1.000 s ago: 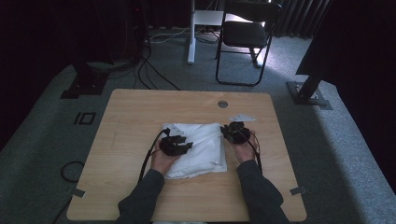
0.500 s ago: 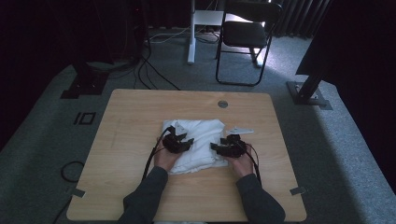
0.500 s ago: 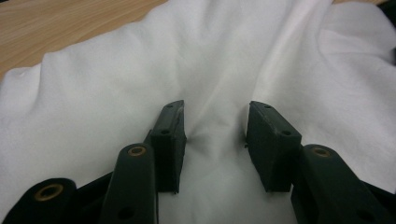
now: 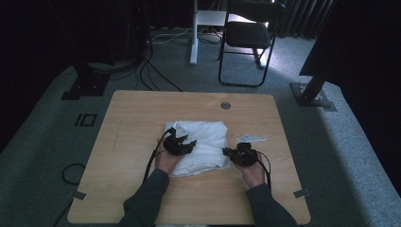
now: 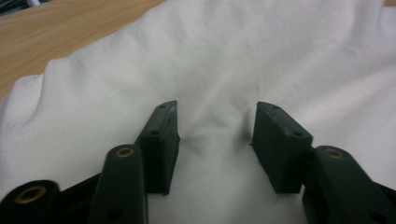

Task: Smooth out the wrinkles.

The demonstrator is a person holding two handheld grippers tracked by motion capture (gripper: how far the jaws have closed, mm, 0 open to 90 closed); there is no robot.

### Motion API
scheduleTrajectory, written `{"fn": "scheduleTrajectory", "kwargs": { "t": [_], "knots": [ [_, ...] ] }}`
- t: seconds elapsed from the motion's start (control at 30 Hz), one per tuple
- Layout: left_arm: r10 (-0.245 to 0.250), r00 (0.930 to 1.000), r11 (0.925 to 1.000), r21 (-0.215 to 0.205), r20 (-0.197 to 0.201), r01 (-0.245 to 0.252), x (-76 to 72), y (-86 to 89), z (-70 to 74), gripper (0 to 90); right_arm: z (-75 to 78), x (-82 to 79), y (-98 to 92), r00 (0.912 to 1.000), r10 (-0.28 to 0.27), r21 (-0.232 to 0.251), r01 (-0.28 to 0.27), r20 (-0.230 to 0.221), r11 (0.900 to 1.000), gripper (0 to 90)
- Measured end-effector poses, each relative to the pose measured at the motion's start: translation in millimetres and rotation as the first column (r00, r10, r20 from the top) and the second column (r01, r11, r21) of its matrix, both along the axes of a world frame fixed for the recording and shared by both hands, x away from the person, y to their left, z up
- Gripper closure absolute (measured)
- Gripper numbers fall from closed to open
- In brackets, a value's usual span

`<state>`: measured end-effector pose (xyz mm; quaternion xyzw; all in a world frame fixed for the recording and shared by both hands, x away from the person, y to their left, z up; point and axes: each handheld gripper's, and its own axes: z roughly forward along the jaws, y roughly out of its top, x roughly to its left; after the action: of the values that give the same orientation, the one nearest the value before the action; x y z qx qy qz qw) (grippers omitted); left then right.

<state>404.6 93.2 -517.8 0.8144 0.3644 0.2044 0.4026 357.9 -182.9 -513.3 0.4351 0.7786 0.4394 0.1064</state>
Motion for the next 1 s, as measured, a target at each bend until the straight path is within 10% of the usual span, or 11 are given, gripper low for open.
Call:
{"fn": "scheduleTrajectory", "kwargs": {
  "t": [0.3,0.53,1.0],
  "knots": [
    [-0.054,0.9962,0.9959,-0.068,0.068,0.059,-50.5,10.9,23.0,45.4,-25.2,-2.6,9.3,0.9993,-0.017,-0.132,0.012,-0.033,0.991,87.1],
    [-0.137,0.9905,0.9852,-0.102,0.018,0.138,-90.3,11.3,5.2,46.4,-33.5,-3.2,12.1,0.9989,-0.033,-0.194,0.025,-0.035,0.981,87.9],
    [-0.132,0.9909,0.9908,0.033,0.028,0.131,-78.5,-12.6,-29.6,49.1,-26.8,-4.3,-3.6,0.9940,-0.109,-0.168,0.108,0.005,0.980,56.1]
  ]
}}
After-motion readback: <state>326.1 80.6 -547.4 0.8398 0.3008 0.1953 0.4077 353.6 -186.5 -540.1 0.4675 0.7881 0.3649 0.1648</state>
